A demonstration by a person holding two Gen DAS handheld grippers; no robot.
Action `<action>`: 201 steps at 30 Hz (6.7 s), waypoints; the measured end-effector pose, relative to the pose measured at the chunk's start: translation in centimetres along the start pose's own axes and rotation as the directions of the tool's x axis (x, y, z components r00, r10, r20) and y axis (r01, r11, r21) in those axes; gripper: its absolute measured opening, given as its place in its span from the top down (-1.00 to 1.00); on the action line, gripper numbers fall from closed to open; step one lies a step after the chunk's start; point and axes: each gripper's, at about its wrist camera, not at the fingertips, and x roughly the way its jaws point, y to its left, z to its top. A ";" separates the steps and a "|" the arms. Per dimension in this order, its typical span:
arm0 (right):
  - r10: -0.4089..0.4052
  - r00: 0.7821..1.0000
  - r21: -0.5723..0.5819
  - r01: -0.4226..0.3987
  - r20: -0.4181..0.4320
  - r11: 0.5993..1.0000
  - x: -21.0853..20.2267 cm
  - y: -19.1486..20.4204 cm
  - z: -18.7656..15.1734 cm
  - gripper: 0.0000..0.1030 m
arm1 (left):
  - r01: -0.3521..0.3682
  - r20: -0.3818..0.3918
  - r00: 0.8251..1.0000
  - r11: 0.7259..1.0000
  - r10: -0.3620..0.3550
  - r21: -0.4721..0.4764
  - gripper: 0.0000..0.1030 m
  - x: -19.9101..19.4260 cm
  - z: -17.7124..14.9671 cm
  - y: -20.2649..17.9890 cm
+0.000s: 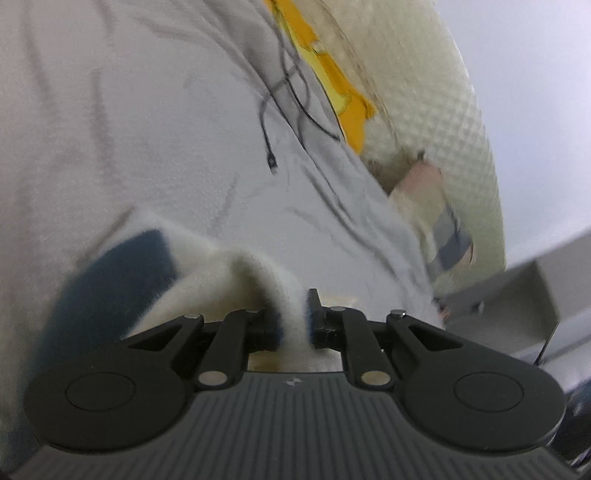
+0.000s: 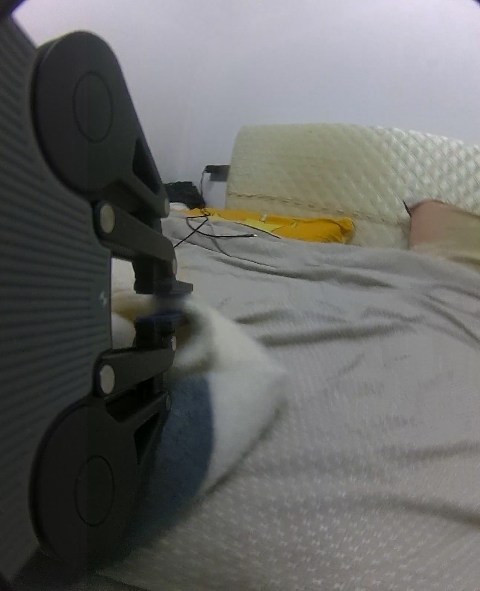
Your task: Fold large clothes
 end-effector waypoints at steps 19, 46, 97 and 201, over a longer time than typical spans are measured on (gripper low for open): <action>0.148 0.977 -0.243 -0.107 0.154 0.964 -5.0 6.2 -1.3 -0.08 | 0.131 0.078 0.986 0.977 -0.146 0.170 -0.70 -7.7 -1.4 -3.7; -0.281 0.925 -0.646 0.380 0.255 0.662 -0.7 7.3 -5.4 0.81 | -0.378 0.253 0.925 0.735 0.282 0.563 0.80 -0.9 -4.3 -5.8; -0.192 0.928 -0.794 0.373 0.320 0.481 -9.9 12.6 -15.1 0.35 | -0.276 0.207 0.961 0.688 0.184 0.671 0.04 -10.9 -16.2 -11.1; -0.005 0.993 -0.230 0.033 0.118 0.973 -14.5 3.8 -16.5 0.17 | -0.039 0.159 0.987 0.995 0.023 0.095 0.46 -16.5 -16.0 -4.1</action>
